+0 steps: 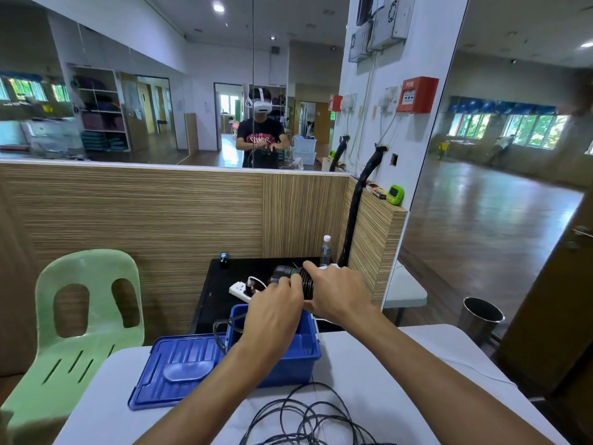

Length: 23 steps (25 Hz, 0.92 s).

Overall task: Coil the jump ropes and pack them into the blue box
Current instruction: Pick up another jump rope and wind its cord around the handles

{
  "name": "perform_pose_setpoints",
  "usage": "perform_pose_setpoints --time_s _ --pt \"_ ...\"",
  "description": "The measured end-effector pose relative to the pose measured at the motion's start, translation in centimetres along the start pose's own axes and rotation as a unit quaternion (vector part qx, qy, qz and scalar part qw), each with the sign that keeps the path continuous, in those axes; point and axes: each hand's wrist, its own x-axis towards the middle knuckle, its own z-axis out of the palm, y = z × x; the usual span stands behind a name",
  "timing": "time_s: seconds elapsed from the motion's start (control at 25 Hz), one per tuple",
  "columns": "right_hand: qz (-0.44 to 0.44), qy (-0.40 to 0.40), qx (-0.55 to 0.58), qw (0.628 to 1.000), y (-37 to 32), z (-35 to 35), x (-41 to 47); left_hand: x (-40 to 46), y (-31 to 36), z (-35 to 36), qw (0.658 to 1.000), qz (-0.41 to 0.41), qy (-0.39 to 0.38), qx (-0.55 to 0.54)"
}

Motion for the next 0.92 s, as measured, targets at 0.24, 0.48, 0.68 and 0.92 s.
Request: perform_pose_setpoints --time_s 0.24,0.48,0.68,0.92 --pt "0.06 -0.02 0.021 0.998 0.1 -0.1 0.4 -1.9 0.6 1.5 0.998 0.017 0.057 -0.026" --pt "0.048 -0.002 0.05 0.998 0.8 0.2 0.3 -3.0 0.2 4.1 0.989 0.032 0.125 -0.076" --pt "0.042 0.011 0.029 0.999 1.3 0.2 1.1 -3.0 0.2 4.0 0.926 -0.075 0.093 -0.358" --pt "0.028 0.011 -0.002 1.0 1.1 -0.2 0.9 -1.0 -0.5 3.3 0.752 -0.083 -0.006 -0.654"
